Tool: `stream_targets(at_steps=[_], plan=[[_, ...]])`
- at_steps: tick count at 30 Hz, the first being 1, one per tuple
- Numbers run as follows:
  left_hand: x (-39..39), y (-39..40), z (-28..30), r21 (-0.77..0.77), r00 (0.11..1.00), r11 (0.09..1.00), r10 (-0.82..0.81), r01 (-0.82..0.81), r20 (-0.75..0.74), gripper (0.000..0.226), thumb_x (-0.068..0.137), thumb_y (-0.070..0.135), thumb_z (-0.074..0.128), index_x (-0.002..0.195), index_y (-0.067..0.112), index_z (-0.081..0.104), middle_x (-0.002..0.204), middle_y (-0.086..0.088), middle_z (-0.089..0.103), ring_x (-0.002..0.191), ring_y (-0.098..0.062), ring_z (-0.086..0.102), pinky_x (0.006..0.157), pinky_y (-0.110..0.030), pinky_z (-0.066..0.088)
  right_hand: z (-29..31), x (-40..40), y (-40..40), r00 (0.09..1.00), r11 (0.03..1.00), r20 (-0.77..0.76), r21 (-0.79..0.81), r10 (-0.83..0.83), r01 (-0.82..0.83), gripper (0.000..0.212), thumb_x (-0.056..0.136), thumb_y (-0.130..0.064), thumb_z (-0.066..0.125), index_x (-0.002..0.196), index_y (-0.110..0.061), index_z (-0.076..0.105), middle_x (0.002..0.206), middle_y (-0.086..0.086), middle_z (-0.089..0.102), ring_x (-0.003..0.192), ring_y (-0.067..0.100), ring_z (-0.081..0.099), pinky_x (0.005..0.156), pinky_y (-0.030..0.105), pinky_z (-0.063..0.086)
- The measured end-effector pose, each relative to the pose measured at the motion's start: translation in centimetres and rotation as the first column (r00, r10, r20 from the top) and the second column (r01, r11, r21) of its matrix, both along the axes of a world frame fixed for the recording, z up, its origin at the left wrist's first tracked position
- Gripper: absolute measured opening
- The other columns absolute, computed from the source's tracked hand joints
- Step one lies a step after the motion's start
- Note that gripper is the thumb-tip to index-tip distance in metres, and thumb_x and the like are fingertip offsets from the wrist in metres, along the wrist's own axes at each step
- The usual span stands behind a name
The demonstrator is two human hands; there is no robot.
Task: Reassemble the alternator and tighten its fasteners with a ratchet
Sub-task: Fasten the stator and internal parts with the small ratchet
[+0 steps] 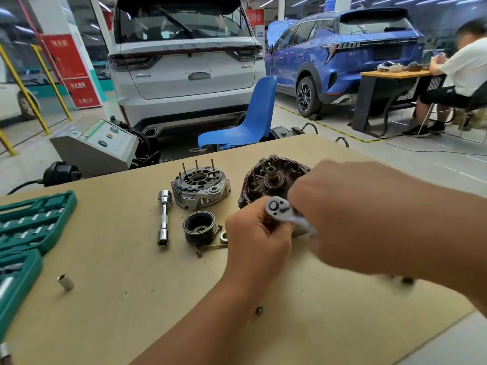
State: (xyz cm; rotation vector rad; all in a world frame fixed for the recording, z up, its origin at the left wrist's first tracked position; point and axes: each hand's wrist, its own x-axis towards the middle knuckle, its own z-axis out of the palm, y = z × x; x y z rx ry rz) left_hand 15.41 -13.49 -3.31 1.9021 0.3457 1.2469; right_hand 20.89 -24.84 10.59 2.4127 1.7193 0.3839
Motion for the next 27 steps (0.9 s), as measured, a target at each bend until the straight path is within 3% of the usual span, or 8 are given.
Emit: stream_targets(at_steps=[3, 6, 10, 15, 20, 22, 25, 27], plan=[[0.0, 0.2, -0.1, -0.010, 1.000, 1.000, -0.009, 0.009, -0.001, 0.036, 0.085, 0.008, 0.071, 0.072, 0.042, 0.067, 0.067, 0.023, 0.065, 0.062, 0.002, 0.058, 0.058, -0.021, 0.048, 0.5, 0.7, 0.1, 0.999, 0.997, 0.026, 0.076, -0.021, 0.019, 0.014, 0.082, -0.027, 0.057, 0.074, -0.026, 0.046, 0.072, -0.007, 0.045, 0.055, 0.012, 0.043, 0.049, 0.026, 0.025], [0.2, 0.1, -0.2, -0.030, 1.000, 0.999, -0.028, 0.028, -0.006, 0.013, 0.086, 0.013, 0.077, 0.089, 0.026, 0.078, 0.081, 0.018, 0.074, 0.079, -0.005, 0.071, 0.071, -0.033, 0.060, 1.2, 1.3, 0.0, 0.976, 0.968, 0.209, 0.251, -0.061, 0.006, 0.020, 0.079, -0.021, 0.057, 0.067, -0.020, 0.040, 0.066, -0.003, 0.045, 0.058, 0.018, 0.042, 0.061, 0.031, 0.030], [0.0, 0.2, -0.1, -0.087, 0.998, 0.994, -0.060, 0.061, 0.019, 0.030, 0.085, 0.010, 0.071, 0.071, 0.036, 0.070, 0.064, 0.020, 0.064, 0.059, 0.003, 0.052, 0.057, -0.020, 0.044, -0.3, -0.1, 0.0, 1.000, 0.999, -0.028, 0.033, 0.005, -0.004, 0.024, 0.085, -0.031, 0.058, 0.071, -0.024, 0.039, 0.075, -0.007, 0.042, 0.054, 0.011, 0.042, 0.047, 0.026, 0.025], [0.3, 0.3, -0.1, -0.144, 0.998, 0.988, -0.055, 0.055, 0.007, 0.012, 0.083, 0.016, 0.078, 0.085, 0.027, 0.079, 0.079, 0.007, 0.076, 0.078, -0.023, 0.074, 0.074, -0.046, 0.062, 0.9, 1.7, -0.1, 0.979, 0.965, 0.183, 0.259, -0.095, 0.046, 0.014, 0.080, -0.025, 0.061, 0.071, -0.024, 0.050, 0.066, -0.004, 0.043, 0.053, 0.014, 0.036, 0.053, 0.027, 0.021], [0.0, 0.2, -0.3, -0.159, 0.993, 0.981, -0.104, 0.112, 0.063, 0.009, 0.083, 0.025, 0.074, 0.075, 0.025, 0.075, 0.066, 0.013, 0.068, 0.060, -0.002, 0.055, 0.058, -0.023, 0.047, -1.0, 1.5, 0.7, 0.994, 0.998, -0.092, 0.036, -0.057, 0.060, 0.028, 0.095, -0.039, 0.053, 0.076, -0.022, 0.041, 0.084, -0.009, 0.051, 0.056, 0.005, 0.037, 0.046, 0.024, 0.026], [0.1, 0.1, -0.4, -0.186, 0.992, 0.976, -0.096, 0.111, 0.088, 0.012, 0.084, 0.019, 0.076, 0.081, 0.030, 0.078, 0.073, 0.012, 0.073, 0.066, -0.004, 0.065, 0.062, -0.026, 0.055, -0.7, 1.6, 0.5, 0.998, 0.995, -0.036, 0.089, -0.042, 0.045, 0.026, 0.092, -0.042, 0.057, 0.076, -0.025, 0.046, 0.078, -0.009, 0.046, 0.057, 0.008, 0.042, 0.046, 0.025, 0.027], [0.3, 0.2, -0.3, -0.171, 0.995, 0.981, -0.088, 0.096, 0.055, 0.028, 0.086, 0.007, 0.079, 0.095, 0.033, 0.079, 0.089, 0.010, 0.079, 0.085, -0.017, 0.076, 0.078, -0.047, 0.063, 0.4, 1.2, -0.1, 0.996, 0.973, 0.085, 0.231, -0.041, 0.020, 0.009, 0.085, -0.034, 0.062, 0.082, -0.028, 0.056, 0.073, -0.006, 0.045, 0.058, 0.016, 0.045, 0.049, 0.026, 0.026], [0.1, 0.3, -0.2, -0.114, 0.995, 0.989, -0.090, 0.095, 0.048, 0.020, 0.086, 0.010, 0.077, 0.086, 0.030, 0.078, 0.080, 0.016, 0.075, 0.076, -0.005, 0.071, 0.071, -0.031, 0.060, 0.2, 0.7, -0.1, 0.993, 0.976, 0.119, 0.219, -0.020, -0.006, 0.022, 0.082, -0.029, 0.061, 0.069, -0.024, 0.045, 0.067, -0.004, 0.042, 0.051, 0.015, 0.038, 0.048, 0.026, 0.022]])
